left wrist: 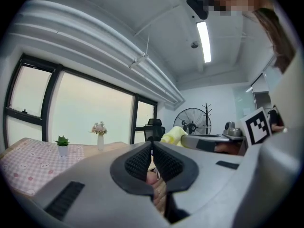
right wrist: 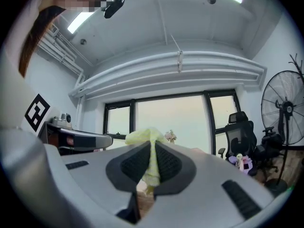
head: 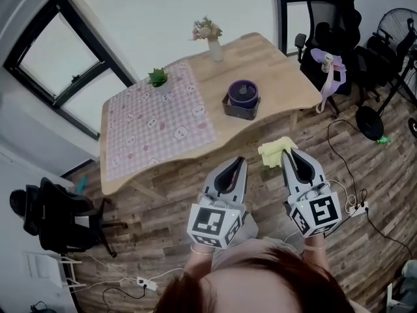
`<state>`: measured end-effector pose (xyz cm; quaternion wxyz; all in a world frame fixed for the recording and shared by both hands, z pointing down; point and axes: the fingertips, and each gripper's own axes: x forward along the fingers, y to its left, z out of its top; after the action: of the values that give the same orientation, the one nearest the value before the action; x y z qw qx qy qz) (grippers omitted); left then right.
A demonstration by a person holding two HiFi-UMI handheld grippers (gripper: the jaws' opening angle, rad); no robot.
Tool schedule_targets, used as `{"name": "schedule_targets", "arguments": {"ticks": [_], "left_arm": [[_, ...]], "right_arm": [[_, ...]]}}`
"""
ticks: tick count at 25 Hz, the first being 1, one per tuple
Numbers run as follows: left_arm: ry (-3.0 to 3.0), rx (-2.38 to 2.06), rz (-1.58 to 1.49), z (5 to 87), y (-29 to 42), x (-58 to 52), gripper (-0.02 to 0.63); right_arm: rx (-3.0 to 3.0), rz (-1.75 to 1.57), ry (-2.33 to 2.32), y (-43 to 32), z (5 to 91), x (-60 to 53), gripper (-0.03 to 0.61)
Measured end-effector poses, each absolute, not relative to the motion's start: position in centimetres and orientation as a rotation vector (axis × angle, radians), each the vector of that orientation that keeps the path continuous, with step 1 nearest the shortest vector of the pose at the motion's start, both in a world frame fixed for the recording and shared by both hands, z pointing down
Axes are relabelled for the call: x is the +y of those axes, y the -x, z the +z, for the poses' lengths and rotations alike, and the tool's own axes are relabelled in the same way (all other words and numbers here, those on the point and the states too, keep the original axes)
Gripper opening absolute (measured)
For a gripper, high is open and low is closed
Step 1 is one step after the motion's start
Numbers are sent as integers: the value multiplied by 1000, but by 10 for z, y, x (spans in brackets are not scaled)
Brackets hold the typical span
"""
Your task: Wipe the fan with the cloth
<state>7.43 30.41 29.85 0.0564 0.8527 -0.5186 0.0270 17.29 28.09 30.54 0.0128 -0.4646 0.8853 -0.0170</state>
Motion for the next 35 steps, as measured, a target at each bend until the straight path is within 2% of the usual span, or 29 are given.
{"name": "schedule_targets", "arguments": {"ticks": [21, 35], "left_arm": [[-2589, -1461, 51, 311, 19, 116, 15], [-2511, -1427, 137, 352, 17, 26, 17]], "right_arm": [[2758, 10, 1611, -101, 303, 108, 25], [2818, -62, 1602, -105, 330, 19, 25]]}}
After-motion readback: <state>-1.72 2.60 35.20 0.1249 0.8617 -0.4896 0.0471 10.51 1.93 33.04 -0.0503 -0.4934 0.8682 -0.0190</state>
